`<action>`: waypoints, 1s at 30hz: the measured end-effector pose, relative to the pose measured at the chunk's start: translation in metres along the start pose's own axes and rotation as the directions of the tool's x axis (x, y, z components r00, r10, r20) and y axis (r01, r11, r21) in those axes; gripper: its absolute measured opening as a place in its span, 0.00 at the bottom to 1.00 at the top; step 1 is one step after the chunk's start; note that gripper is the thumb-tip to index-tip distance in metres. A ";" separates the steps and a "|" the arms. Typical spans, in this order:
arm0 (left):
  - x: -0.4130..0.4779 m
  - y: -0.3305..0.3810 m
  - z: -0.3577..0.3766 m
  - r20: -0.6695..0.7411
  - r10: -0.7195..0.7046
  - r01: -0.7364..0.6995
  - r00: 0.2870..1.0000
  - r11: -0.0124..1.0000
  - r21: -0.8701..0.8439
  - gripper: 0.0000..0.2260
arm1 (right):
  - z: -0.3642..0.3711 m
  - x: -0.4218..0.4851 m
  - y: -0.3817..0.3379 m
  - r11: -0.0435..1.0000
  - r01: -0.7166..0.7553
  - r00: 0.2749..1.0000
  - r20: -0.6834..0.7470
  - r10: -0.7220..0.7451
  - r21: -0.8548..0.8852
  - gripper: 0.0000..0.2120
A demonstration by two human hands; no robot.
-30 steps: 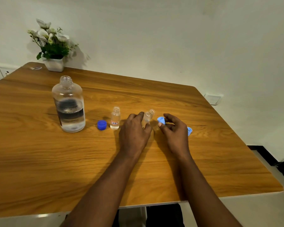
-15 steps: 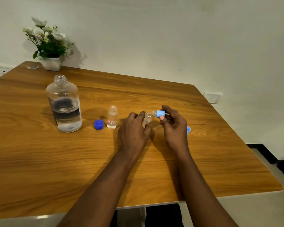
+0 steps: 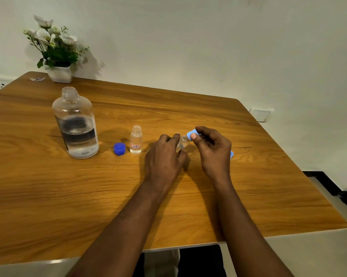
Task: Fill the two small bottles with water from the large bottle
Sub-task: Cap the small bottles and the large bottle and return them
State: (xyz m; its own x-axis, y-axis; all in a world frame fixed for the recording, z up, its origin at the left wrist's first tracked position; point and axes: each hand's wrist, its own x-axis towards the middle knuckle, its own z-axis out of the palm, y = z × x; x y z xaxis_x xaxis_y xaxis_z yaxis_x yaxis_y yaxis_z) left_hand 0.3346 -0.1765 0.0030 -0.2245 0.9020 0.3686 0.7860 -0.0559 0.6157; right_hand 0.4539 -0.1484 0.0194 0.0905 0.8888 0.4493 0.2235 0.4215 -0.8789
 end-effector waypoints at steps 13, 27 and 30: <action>0.000 0.002 0.000 0.018 0.009 -0.009 1.000 1.000 -0.006 0.23 | 0.000 0.002 -0.002 1.000 0.026 0.999 -0.038 -0.027 -0.017 0.04; -0.001 0.002 -0.001 0.023 0.026 -0.026 0.999 1.000 -0.015 0.23 | -0.002 0.001 -0.002 0.999 0.036 0.998 -0.044 -0.038 -0.035 0.04; -0.001 0.001 -0.002 0.022 0.031 -0.031 0.999 0.999 -0.010 0.23 | -0.001 0.001 -0.003 0.999 0.040 0.996 -0.075 -0.042 -0.027 0.05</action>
State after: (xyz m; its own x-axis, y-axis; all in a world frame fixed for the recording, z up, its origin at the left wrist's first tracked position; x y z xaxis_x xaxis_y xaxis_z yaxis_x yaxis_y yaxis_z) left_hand 0.3351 -0.1783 0.0045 -0.1873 0.9090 0.3724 0.7868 -0.0881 0.6108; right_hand 0.4546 -0.1486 0.0224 0.1537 0.8542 0.4968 0.2534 0.4519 -0.8553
